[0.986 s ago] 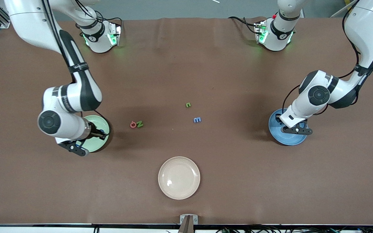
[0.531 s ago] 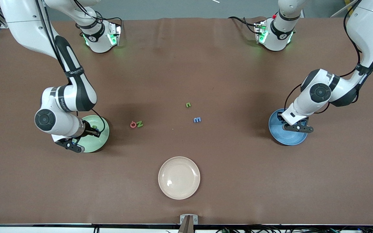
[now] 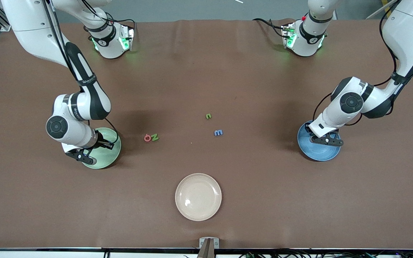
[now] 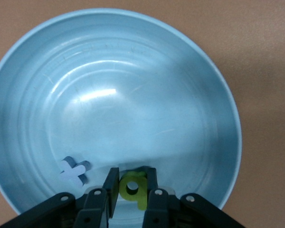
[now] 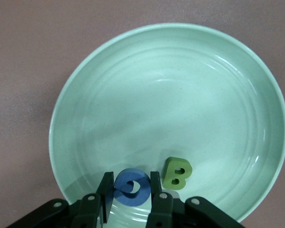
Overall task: Sort upper and lower case letters into plates
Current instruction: 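Grasp the blue m with the left gripper while the right gripper grasps the Q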
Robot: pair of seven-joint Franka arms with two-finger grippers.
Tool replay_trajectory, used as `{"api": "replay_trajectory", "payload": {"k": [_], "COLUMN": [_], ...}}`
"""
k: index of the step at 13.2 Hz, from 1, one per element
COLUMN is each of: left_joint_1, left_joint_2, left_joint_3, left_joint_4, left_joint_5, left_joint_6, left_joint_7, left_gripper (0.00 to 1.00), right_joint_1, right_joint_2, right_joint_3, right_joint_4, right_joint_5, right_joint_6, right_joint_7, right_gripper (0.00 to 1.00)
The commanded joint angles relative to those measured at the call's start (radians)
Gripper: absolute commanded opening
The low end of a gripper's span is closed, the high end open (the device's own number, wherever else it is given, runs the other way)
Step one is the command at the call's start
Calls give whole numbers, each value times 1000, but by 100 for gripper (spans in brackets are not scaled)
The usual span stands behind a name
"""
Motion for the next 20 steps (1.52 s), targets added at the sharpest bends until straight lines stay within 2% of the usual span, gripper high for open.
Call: {"api": "replay_trajectory", "payload": {"k": [1, 2, 3, 4, 5, 6, 9, 10, 13, 16, 20], "left_joint_1": [14, 14, 14, 14, 14, 14, 0, -30, -208, -409, -745], "left_joint_2": [3, -6, -19, -35, -46, -51, -39, -28, 16, 114, 194], "left_joint_3": [-8, -8, -12, -30, -70, -105, -227, -242, -236, -194, 12], "left_joint_4": [-7, -4, 3, 11, 29, 48, 124, 143, 244, 397, 571], "left_joint_5": [37, 37, 37, 37, 31, 22, -35, -52, -116, -147, -165], "left_joint_6": [17, 17, 17, 10, -2, -36, -182, -203, -246, -331, -331], "left_joint_7": [-6, -2, 3, -3, -17, -32, -155, -200, -372, -521, -724], "left_gripper": [22, 43, 93, 100, 100, 100, 100, 100, 100, 100, 100], "right_joint_1": [-18, -18, -18, -18, -17, -14, 9, 38, 159, 244, 265], "right_joint_2": [-19, -19, -19, -19, -19, -30, -60, -66, -63, -28, 24], "right_joint_3": [18, 18, 18, 18, 18, 19, 25, 25, 25, 24, 24], "right_joint_4": [-33, -32, -30, -27, -24, -10, 124, 128, 128, 119, 82], "right_joint_5": [-5, -5, -5, -5, -5, -5, -4, 4, 5, 5, 4], "right_joint_6": [21, 18, 15, 11, 8, -4, -243, -252, -219, -119, 8], "right_joint_7": [-11, -11, -10, -10, -8, -7, 99, 158, 363, 507, 535], "right_gripper": [5, 13, 29, 76, 100, 100, 100, 100, 100, 100, 100]}}
